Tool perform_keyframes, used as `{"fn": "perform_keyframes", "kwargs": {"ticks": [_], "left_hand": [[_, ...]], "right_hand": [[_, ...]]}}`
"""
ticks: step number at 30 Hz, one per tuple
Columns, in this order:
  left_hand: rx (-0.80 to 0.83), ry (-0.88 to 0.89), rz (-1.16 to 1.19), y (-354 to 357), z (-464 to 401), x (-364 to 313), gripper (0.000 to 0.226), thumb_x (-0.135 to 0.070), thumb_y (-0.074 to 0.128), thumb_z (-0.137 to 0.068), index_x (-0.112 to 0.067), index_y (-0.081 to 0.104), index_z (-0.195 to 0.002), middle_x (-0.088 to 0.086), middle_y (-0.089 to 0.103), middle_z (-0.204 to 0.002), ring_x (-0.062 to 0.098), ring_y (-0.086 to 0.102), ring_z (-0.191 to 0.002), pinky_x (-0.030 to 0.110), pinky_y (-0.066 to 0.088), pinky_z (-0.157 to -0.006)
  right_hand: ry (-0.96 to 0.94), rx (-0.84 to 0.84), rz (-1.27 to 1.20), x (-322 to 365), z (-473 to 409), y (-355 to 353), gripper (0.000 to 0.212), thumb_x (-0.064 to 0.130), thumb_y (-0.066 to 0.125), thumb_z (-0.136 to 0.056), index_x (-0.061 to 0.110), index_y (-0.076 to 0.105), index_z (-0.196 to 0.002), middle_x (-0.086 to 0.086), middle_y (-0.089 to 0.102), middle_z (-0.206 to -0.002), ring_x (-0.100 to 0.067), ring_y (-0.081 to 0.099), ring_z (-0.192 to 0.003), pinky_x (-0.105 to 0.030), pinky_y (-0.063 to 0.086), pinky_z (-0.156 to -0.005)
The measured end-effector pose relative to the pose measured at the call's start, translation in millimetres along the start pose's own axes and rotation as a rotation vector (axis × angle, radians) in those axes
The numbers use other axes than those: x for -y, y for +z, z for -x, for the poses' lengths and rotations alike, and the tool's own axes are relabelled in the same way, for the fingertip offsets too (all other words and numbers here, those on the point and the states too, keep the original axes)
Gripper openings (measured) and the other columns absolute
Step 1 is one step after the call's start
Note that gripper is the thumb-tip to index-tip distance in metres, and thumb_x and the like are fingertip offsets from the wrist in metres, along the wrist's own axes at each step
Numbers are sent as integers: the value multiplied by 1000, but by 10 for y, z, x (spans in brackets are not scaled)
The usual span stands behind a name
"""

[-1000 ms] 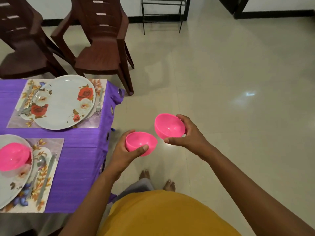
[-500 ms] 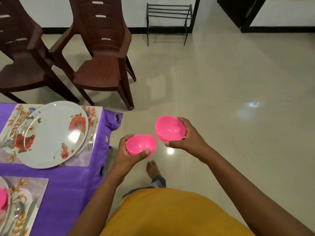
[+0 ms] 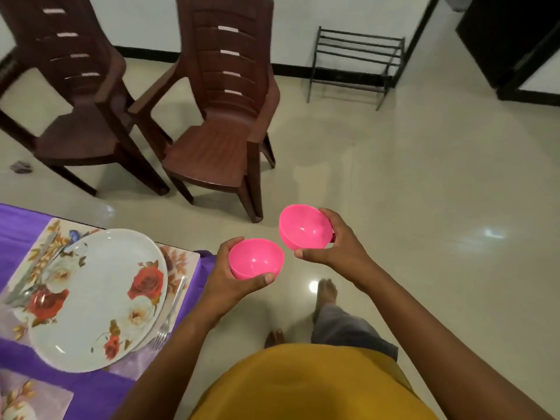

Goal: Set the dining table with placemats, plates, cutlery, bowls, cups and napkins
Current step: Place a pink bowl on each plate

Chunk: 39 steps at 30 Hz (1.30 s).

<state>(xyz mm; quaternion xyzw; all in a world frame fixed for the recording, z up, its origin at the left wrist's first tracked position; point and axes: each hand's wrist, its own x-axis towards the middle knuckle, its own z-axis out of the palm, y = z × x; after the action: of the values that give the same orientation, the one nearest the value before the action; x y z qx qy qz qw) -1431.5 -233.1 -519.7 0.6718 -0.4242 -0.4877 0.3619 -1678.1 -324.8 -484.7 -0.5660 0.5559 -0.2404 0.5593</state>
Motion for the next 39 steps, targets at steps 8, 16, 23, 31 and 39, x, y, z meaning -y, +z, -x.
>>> {"fn": "perform_keyframes", "kwargs": {"ticks": [8, 16, 23, 31, 39], "left_hand": [[-267, -115, 151, 83, -734, -277, 107, -61, 93, -50, -40, 43, -142, -14, 52, -137, 12, 59, -121, 20, 58, -78], [-592, -228, 217, 123, -1023, -537, 111, -61, 91, -53, -34, 39, -148, -18, 48, -138, 9, 55, -122, 20, 53, -84], [-864, -294, 308, -122, -963, -363, 109, -65, 90, -45, -36, 45, -140, -15, 53, -135, 8, 57, -120, 22, 53, -85], [-1087, -371, 404, -609, -764, -108, 98, -57, 94, -58, -38, 43, -139, -25, 47, -128, 2, 52, -117, 15, 48, -79], [-1314, -471, 431, -929, -502, 206, 111, -72, 83, -46, -39, 41, -143, -20, 47, -134, 4, 52, -116, 19, 48, -83]], "right_hand": [[-99, 288, 94, 445, -1534, -204, 92, 33, 97, -66, 39, 43, -141, 23, 50, -131, -6, 55, -117, -18, 50, -80], [-176, 655, 223, 1055, -2631, 34, 80, 38, 97, -67, 38, 53, -133, 16, 60, -124, -8, 62, -109, -20, 54, -78], [-239, 955, 304, 1492, -3000, 872, 79, 28, 95, -71, 38, 49, -135, 13, 59, -122, -15, 65, -104, -25, 58, -71], [-362, 1151, 431, 1707, -3000, 1997, 86, 40, 96, -66, 45, 44, -135, 15, 52, -132, -8, 57, -118, -29, 54, -90], [-481, 1346, 508, 1962, -2810, 3085, 86, 12, 95, -70, 38, 42, -133, 16, 49, -130, -8, 54, -119, -20, 48, -82]]}}
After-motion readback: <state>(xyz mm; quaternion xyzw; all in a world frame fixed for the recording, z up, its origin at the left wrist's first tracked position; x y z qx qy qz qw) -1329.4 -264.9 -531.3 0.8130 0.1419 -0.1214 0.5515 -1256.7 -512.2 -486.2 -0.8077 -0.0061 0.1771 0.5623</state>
